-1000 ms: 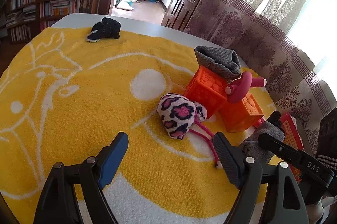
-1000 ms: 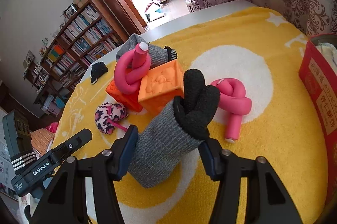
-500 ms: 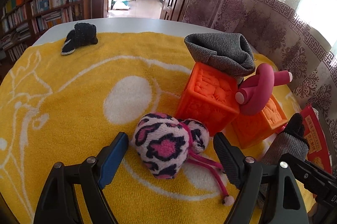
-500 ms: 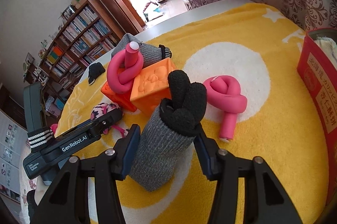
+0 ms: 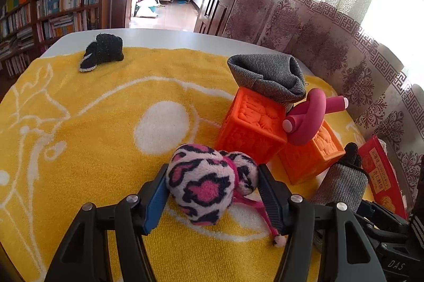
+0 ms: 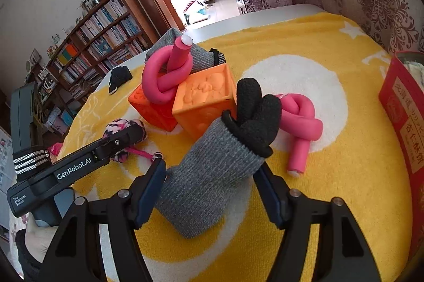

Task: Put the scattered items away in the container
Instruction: 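Carry the grey sock into the red box and open the right tool while the left lifts the plush, then carry the leopard plush into the red box and open the left tool, then withdraw both tools from the red box back over the towel, then grasp the pink foam knot with the right tool, then grasp the orange rubber block with the left tool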

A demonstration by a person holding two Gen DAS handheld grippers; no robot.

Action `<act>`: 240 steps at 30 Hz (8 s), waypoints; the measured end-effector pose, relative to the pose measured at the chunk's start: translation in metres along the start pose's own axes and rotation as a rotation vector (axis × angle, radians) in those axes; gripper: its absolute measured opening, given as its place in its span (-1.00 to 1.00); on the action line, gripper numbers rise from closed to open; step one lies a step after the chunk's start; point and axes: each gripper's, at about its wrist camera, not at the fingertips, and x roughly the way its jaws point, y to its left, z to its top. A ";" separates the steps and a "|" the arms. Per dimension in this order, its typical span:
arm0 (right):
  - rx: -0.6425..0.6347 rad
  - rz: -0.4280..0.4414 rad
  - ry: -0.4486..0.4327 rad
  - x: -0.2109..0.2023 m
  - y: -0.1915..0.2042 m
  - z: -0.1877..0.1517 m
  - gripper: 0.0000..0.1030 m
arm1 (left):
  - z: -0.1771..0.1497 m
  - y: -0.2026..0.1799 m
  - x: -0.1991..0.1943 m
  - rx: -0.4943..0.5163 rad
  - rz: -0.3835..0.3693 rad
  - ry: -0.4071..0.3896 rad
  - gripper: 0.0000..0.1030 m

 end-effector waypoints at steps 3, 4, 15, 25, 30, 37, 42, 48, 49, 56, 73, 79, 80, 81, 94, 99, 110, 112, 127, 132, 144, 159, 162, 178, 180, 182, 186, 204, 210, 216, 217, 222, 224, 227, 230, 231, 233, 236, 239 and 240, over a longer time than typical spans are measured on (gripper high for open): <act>-0.003 0.004 -0.005 -0.001 -0.001 0.000 0.17 | 0.002 -0.004 -0.009 -0.001 -0.014 -0.026 0.27; -0.001 0.008 -0.010 -0.001 -0.001 0.000 0.15 | 0.002 -0.005 -0.012 0.001 -0.018 -0.031 0.27; 0.020 0.054 -0.105 -0.024 0.004 0.004 0.06 | 0.003 -0.010 -0.025 -0.002 -0.042 -0.066 0.27; 0.069 -0.021 -0.230 -0.068 -0.013 0.006 0.06 | 0.001 -0.022 -0.033 0.028 -0.073 -0.075 0.27; 0.118 -0.111 -0.298 -0.116 -0.049 -0.006 0.06 | -0.001 -0.029 -0.034 0.045 -0.083 -0.069 0.27; 0.197 -0.275 -0.382 -0.184 -0.104 -0.028 0.06 | -0.008 -0.049 -0.037 0.095 -0.097 -0.067 0.27; 0.226 -0.370 -0.401 -0.206 -0.137 -0.026 0.06 | -0.016 -0.066 -0.041 0.127 -0.115 -0.060 0.27; 0.221 -0.461 -0.369 -0.196 -0.168 0.004 0.06 | -0.025 -0.080 -0.048 0.147 -0.142 -0.057 0.27; 0.218 -0.480 -0.360 -0.191 -0.173 0.008 0.06 | -0.026 -0.082 -0.048 0.150 -0.144 -0.055 0.27; 0.212 -0.573 -0.305 -0.166 -0.197 0.028 0.18 | -0.032 -0.087 -0.045 0.158 -0.153 -0.032 0.27; 0.239 -0.463 -0.403 -0.198 -0.187 -0.004 0.41 | -0.042 -0.134 -0.042 0.233 -0.198 0.012 0.27; 0.205 -0.401 -0.465 -0.223 -0.174 -0.016 0.45 | -0.047 -0.193 -0.038 0.325 -0.256 0.039 0.27; 0.204 -0.386 -0.481 -0.228 -0.173 -0.017 0.47 | -0.049 -0.205 -0.038 0.344 -0.269 0.044 0.27; 0.206 -0.372 -0.494 -0.233 -0.172 -0.018 0.49 | -0.050 -0.218 -0.038 0.365 -0.280 0.046 0.27; 0.314 -0.298 -0.636 -0.272 -0.184 -0.042 0.52 | -0.072 -0.361 -0.034 0.577 -0.446 0.080 0.27; 0.341 -0.295 -0.683 -0.283 -0.186 -0.048 0.52 | -0.076 -0.377 -0.031 0.587 -0.485 0.089 0.27; 0.337 -0.280 -0.646 -0.270 -0.179 -0.046 0.56 | -0.069 -0.349 -0.023 0.509 -0.465 0.126 0.67; 0.326 -0.277 -0.636 -0.266 -0.175 -0.046 0.56 | -0.066 -0.339 -0.025 0.493 -0.445 0.111 0.66; 0.204 -0.217 -0.486 -0.217 -0.122 -0.039 0.58 | -0.053 -0.229 -0.023 0.319 -0.295 0.066 0.67; 0.132 -0.164 -0.403 -0.188 -0.097 -0.036 0.58 | -0.049 -0.175 -0.026 0.227 -0.247 0.052 0.67; 0.024 -0.094 -0.142 -0.094 -0.056 -0.016 0.58 | -0.044 -0.066 -0.030 0.033 -0.136 0.026 0.67; -0.120 -0.196 0.034 0.004 -0.045 0.029 0.58 | -0.046 -0.035 -0.016 -0.061 -0.113 0.061 0.67; -0.122 -0.200 0.040 0.014 -0.047 0.034 0.58 | -0.047 -0.032 -0.013 -0.067 -0.109 0.069 0.67; -0.115 -0.178 -0.004 0.020 -0.053 0.028 -0.01 | -0.042 -0.033 -0.006 -0.014 -0.078 0.046 0.67; -0.107 -0.175 -0.010 0.017 -0.054 0.028 -0.01 | -0.040 -0.033 -0.006 -0.013 -0.073 0.045 0.67; -0.103 -0.170 -0.012 0.016 -0.054 0.029 -0.01 | -0.036 -0.034 -0.004 -0.008 -0.059 0.046 0.66; -0.095 -0.159 -0.008 0.016 -0.056 0.028 -0.01 | -0.024 -0.040 -0.001 0.039 -0.004 0.034 0.67; -0.088 -0.162 0.003 0.022 -0.062 0.028 -0.02 | 0.026 -0.037 0.054 0.093 0.026 0.035 0.66; -0.080 -0.158 -0.003 0.021 -0.063 0.028 -0.02 | 0.025 -0.025 0.052 0.064 -0.011 0.032 0.16; -0.057 -0.143 -0.027 0.015 -0.065 0.029 -0.01 | 0.024 -0.028 0.025 0.077 0.009 -0.019 0.08; -0.057 -0.141 -0.034 0.014 -0.065 0.030 -0.01 | 0.024 -0.028 0.019 0.079 0.013 -0.032 0.06; -0.050 -0.125 -0.065 0.005 -0.062 0.031 -0.01 | 0.016 -0.027 -0.002 0.073 0.025 -0.058 0.05; -0.050 -0.122 -0.073 0.002 -0.061 0.030 -0.01 | 0.012 -0.025 -0.005 0.059 0.026 -0.059 0.05; -0.051 -0.121 -0.081 0.000 -0.060 0.030 -0.01 | 0.007 -0.025 -0.011 0.050 0.034 -0.063 0.05; -0.045 -0.122 -0.087 -0.001 -0.060 0.030 -0.01 | 0.003 -0.031 -0.009 0.062 0.050 -0.059 0.05; -0.045 -0.123 -0.086 0.000 -0.062 0.031 -0.01 | 0.003 -0.032 -0.007 0.062 0.050 -0.058 0.05; -0.044 -0.128 -0.087 0.000 -0.062 0.031 -0.01 | 0.005 -0.035 -0.002 0.068 0.052 -0.053 0.06; -0.039 -0.132 -0.088 0.000 -0.063 0.031 -0.01 | 0.009 -0.040 0.007 0.086 0.069 -0.054 0.07; -0.039 -0.133 -0.085 0.002 -0.063 0.031 -0.01 | 0.008 -0.037 0.019 0.090 0.076 -0.023 0.09; -0.039 -0.132 -0.084 0.002 -0.064 0.031 -0.01 | 0.007 -0.033 0.021 0.072 0.063 -0.016 0.10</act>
